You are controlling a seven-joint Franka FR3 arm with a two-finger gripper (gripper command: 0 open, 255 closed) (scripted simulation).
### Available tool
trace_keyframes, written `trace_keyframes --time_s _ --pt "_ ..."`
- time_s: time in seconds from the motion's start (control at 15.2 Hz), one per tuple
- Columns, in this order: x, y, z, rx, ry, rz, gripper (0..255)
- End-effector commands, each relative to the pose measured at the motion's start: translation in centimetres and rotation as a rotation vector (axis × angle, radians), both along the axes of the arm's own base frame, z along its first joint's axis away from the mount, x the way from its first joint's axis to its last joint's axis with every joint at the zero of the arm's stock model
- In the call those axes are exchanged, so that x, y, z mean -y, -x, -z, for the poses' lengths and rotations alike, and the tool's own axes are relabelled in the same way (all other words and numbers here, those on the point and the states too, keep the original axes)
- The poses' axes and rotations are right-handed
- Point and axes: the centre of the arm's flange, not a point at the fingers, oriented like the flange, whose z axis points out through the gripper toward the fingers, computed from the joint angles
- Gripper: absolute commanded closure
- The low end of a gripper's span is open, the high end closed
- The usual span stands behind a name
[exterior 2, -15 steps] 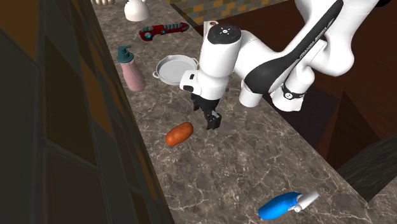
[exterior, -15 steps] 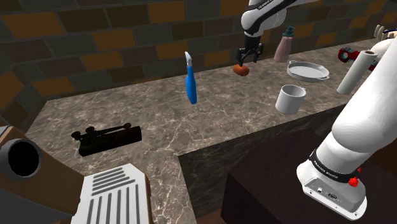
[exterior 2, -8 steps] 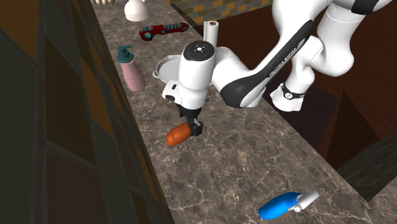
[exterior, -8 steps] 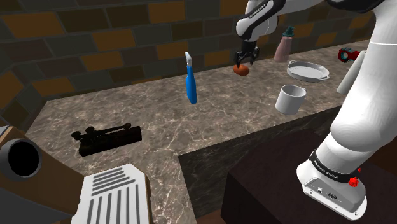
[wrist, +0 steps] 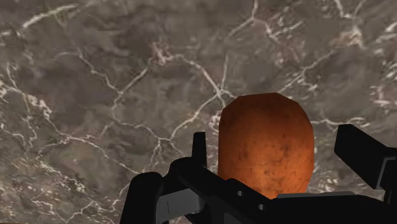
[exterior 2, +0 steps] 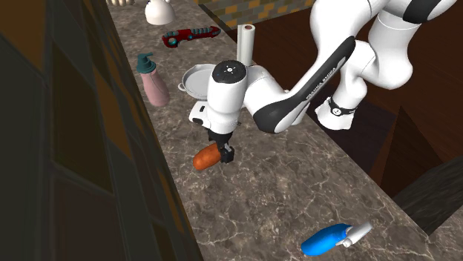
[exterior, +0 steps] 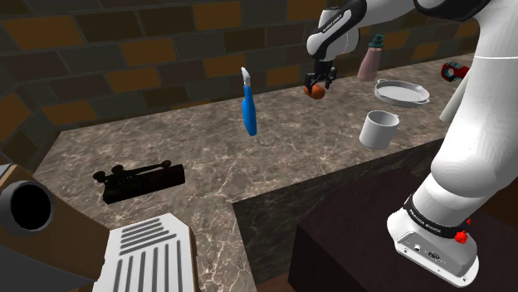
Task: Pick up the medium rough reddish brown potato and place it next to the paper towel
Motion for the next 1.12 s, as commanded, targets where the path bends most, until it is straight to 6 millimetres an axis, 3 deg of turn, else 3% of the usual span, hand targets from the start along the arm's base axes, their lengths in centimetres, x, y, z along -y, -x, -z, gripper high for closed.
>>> trace_keyframes --time_s 0.0,0.2,0.26,0.86,1.06 --pt "0.0 0.0 0.1 0.0 0.0 0.0 0" --pt "0.0 0.0 0.1 0.0 0.0 0.0 0" --pt "0.0 0.0 0.1 0.0 0.0 0.0 255" --pt "0.0 0.0 0.1 0.0 0.0 0.0 255" --pt "0.0 0.0 -1.5 0.0 0.0 0.0 255"
